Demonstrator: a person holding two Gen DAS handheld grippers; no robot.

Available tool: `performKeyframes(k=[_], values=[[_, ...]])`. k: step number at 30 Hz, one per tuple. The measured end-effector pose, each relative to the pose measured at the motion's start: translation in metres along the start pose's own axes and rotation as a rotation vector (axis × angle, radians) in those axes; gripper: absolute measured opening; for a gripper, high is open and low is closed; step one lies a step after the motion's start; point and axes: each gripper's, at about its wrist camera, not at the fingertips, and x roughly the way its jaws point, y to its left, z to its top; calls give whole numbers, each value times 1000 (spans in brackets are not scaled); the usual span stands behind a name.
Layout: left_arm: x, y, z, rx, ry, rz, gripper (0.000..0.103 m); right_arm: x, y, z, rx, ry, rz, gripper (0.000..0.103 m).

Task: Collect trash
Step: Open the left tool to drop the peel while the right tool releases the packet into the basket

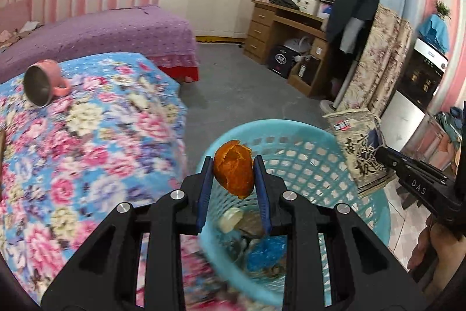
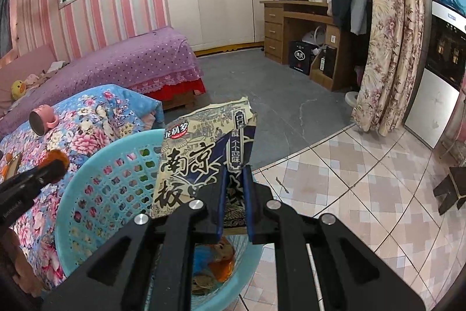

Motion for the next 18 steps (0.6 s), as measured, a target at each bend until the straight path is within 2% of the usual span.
performKeyframes(k=[1, 3, 5, 6, 11, 18], values=[[4, -7, 1, 16, 0, 0, 28, 1, 0, 0, 2, 2, 0, 12], [7, -15, 2, 38, 1, -1, 40, 3, 1, 0, 0, 7, 1, 12], [7, -17, 5, 41, -18, 26, 72, 4, 3, 0, -8, 11, 0, 12], [6, -16, 7, 38, -28, 37, 76, 4, 5, -1, -13, 13, 0, 12], [-3, 6, 13, 16, -57, 91, 88, 8, 13, -2, -36, 26, -4, 12], [-30, 60, 16, -61, -77, 170, 94, 9, 28, -4, -64, 37, -13, 15]])
